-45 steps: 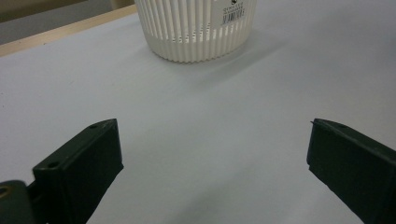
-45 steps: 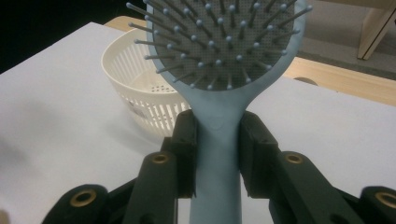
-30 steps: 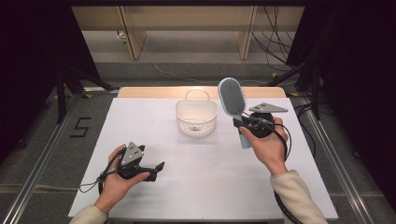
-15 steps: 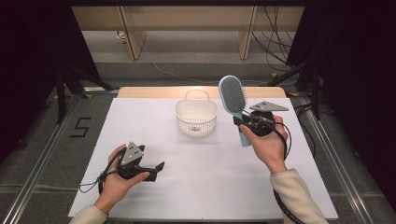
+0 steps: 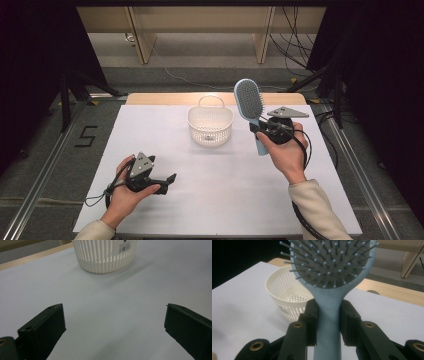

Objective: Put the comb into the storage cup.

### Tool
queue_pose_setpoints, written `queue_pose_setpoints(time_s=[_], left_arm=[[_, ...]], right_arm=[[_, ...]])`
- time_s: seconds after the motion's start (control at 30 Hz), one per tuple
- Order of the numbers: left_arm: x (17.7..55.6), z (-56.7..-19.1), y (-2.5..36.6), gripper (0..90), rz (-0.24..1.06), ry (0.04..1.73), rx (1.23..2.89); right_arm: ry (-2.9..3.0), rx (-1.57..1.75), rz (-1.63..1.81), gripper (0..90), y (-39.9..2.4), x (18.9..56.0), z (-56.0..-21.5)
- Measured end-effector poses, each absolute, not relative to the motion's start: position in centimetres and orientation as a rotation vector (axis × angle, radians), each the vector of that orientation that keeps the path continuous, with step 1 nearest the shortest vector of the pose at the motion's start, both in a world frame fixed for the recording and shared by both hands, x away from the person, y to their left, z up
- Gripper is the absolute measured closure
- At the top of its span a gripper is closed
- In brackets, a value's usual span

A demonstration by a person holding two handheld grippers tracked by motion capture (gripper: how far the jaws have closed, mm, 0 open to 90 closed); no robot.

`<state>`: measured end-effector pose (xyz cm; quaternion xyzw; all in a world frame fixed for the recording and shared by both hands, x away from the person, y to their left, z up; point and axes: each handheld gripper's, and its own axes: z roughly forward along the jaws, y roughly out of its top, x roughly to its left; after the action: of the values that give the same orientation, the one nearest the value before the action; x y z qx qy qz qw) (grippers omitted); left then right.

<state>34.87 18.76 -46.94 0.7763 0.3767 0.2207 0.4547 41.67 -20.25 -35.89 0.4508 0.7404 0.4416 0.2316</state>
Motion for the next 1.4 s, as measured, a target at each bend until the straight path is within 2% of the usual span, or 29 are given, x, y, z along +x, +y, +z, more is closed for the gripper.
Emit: queue_pose_setpoints(time_s=[1.4], left_arm=[[34.87,-46.95,18.76,2.7,0.546,0.930,1.915]], right_arm=[[2.001,1.216,1.244,70.6,-19.90,42.18,-35.43]])
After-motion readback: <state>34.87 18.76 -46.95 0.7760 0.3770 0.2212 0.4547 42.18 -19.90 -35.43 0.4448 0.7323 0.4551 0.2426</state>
